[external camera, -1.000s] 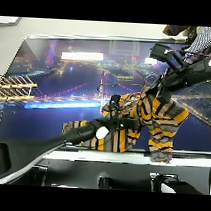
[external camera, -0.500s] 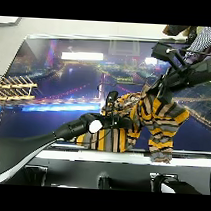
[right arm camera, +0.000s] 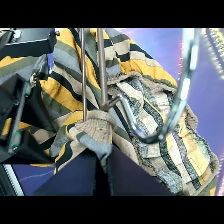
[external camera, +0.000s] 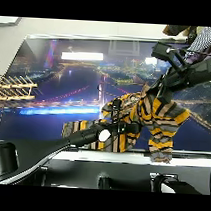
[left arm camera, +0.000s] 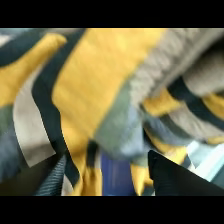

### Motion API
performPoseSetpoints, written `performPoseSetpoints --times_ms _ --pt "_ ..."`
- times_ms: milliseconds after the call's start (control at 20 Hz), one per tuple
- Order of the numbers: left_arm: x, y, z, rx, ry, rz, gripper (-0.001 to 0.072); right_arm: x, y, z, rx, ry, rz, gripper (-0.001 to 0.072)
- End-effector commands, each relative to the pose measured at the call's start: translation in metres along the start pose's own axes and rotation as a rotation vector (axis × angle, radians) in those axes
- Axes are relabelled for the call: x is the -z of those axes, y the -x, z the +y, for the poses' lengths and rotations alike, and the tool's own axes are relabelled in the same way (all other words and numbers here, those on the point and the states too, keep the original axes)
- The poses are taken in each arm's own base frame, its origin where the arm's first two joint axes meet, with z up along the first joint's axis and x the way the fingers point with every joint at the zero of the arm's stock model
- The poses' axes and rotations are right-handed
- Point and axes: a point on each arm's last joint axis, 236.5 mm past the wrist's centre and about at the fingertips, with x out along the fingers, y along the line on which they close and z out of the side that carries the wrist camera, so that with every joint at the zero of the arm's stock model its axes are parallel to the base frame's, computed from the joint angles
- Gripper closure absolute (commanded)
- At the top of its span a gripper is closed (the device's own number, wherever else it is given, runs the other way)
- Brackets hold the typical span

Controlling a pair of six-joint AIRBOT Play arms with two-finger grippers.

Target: Fold the clothes and pants, and hang the long-sleeved shirts on hangers.

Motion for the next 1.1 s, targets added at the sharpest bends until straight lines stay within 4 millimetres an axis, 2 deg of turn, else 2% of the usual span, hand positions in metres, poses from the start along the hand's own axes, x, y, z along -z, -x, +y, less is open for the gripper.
performPoseSetpoints --times_ms 0,50,100,250,300,500,700,850,950,1050 --pt "-0.022 -0.009 0.005 0.013 0.039 -0.122 0.0217 0.0 0.0 0.0 -0.001 0.002 0.0 0.0687" --pt "-0.022 -0.011 0.008 0.011 0.065 -0.128 0.0284 0.0 0.0 0.0 -0.001 0.002 0.0 0.0687" --pt "-0.02 -0.014 0.013 0.004 0.095 -0.124 0.0285 0.0 0.0 0.0 -0.001 0.002 0.0 0.0687" --pt "-0.011 -0.02 0.019 -0.005 0.185 -0.109 0.0483 0.0 0.0 0.001 -0.001 0.002 0.0 0.0687" --pt "-0.012 -0.019 0.018 -0.002 0.186 -0.11 0.069 0.0 0.0 0.001 -0.001 0.002 0.0 0.0687" --pt "-0.034 0.0 0.021 -0.017 0.208 -0.074 0.069 0.001 0.0 0.003 -0.009 -0.011 0.006 0.0687" --pt "-0.058 0.041 0.045 -0.073 0.034 0.07 0.0691 0.003 0.0 0.006 -0.022 -0.024 0.012 0.0687" --pt "-0.067 0.065 0.069 -0.106 0.003 0.156 0.0691 0.002 0.0 0.007 -0.028 -0.039 0.008 0.0687" --pt "-0.066 0.07 0.083 -0.126 0.017 0.197 0.069 0.0 0.0 0.008 -0.031 -0.06 0.003 0.0687" --pt "-0.072 0.069 0.082 -0.124 0.016 0.17 0.0689 -0.001 0.0 0.009 -0.037 -0.069 -0.004 0.0687"
